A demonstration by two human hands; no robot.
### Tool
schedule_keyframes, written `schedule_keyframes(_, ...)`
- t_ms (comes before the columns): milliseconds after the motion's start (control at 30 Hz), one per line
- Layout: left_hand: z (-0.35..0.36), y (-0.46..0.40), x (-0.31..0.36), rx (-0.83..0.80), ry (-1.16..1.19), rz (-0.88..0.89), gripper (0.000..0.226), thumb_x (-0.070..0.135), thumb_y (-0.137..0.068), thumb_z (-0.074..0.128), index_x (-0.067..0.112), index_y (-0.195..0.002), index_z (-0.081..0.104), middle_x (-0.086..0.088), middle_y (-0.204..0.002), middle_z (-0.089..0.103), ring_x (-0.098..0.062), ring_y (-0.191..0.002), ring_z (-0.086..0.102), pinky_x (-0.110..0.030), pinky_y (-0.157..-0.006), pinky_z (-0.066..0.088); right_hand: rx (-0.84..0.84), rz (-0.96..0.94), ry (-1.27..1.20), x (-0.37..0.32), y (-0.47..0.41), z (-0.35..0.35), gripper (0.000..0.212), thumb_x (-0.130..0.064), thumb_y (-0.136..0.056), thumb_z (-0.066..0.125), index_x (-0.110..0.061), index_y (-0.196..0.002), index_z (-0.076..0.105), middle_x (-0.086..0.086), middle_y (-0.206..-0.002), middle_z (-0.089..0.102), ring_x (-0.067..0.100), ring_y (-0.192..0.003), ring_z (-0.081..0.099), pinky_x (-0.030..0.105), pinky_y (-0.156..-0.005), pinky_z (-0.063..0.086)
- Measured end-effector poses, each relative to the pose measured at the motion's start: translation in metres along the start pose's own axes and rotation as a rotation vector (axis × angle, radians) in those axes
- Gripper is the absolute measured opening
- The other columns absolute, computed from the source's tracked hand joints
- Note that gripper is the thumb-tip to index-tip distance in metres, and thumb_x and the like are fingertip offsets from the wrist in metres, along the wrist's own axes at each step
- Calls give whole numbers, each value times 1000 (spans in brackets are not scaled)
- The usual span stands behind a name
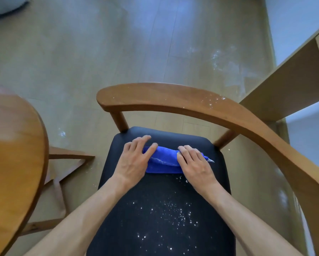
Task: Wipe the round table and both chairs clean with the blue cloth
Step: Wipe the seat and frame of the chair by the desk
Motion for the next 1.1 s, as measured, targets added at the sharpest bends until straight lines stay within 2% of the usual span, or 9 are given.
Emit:
schedule_keyframes(167,7,34,3,-22,17,230,50,5,-57,70,7,-107,69,-13,-114,63,-34,-98,62,-37,-81,53,-151,-46,-156,-3,16,-4,46,-16,-73,58,5,-115,64,19,-129,58,35,-115,57,43,-97,47)
schedule_keyframes(300,12,62,7,-73,89,264,45,7,-69,48,10,-108,69,-9,-115,62,-28,-102,61,-34,-84,53,-147,-130,-281,-11,11,-14,17,-19,-81,63,-3,-86,65,15,-112,63,33,-102,62,39,-91,50)
schedule_keyframes(333,11,62,7,-74,114,245,45,5,-70,47,11,-109,70,-8,-116,63,-27,-103,61,-33,-84,53,-156,-135,-297,-11,6,-14,16,-17,-79,67,-4,-88,64,14,-111,63,33,-99,63,37,-88,52)
schedule_keyframes(433,3,50,5,-60,262,135,45,-10,-64,64,8,-105,71,-12,-116,64,-29,-100,64,-35,-78,55,-240,-91,-313,-5,-8,-9,49,-14,-73,71,-11,-121,61,13,-119,61,29,-98,63,35,-81,54)
schedule_keyframes(533,0,46,-14,-30,397,-71,39,-15,-73,62,4,-107,69,-14,-119,62,-32,-102,63,-41,-84,54,-268,-132,-318,-12,-15,-5,53,-12,-72,63,-21,-124,61,13,-123,59,31,-97,59,38,-78,52)
schedule_keyframes(633,5,65,-45,2,399,-358,34,-7,-85,57,5,-116,65,-13,-129,55,-31,-116,54,-40,-99,45,-286,-118,-398,-16,-15,3,44,-22,-75,59,-22,-118,61,11,-118,56,31,-98,57,39,-78,50)
schedule_keyframes(800,31,96,-60,-213,337,-494,46,23,-98,47,23,-143,41,1,-155,22,-17,-142,18,-31,-111,30,-247,-86,-298,-18,-12,18,63,-54,-77,68,-23,-130,57,14,-115,58,30,-88,58,39,-75,53)
schedule_keyframes(1000,40,99,-64,-265,330,-555,49,31,-97,49,31,-145,37,11,-157,14,-8,-143,10,-41,-97,48,-78,151,-301,-41,-11,19,60,-20,-63,81,-15,-121,65,11,-87,62,26,-58,52,31,-50,51)
schedule_keyframes(1100,44,100,-65,-293,321,-546,49,31,-97,49,31,-144,37,10,-157,14,-8,-142,9,-39,-98,46,-84,178,-316,-65,13,14,66,-13,-58,76,-16,-120,55,6,-78,58,23,-55,48,28,-46,46)
Point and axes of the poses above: each hand's wrist, its own y-axis away from the middle knuckle, its own z-axis out of the palm, x = y × z, the point moved 4 cm from there along -y, towards the middle knuckle
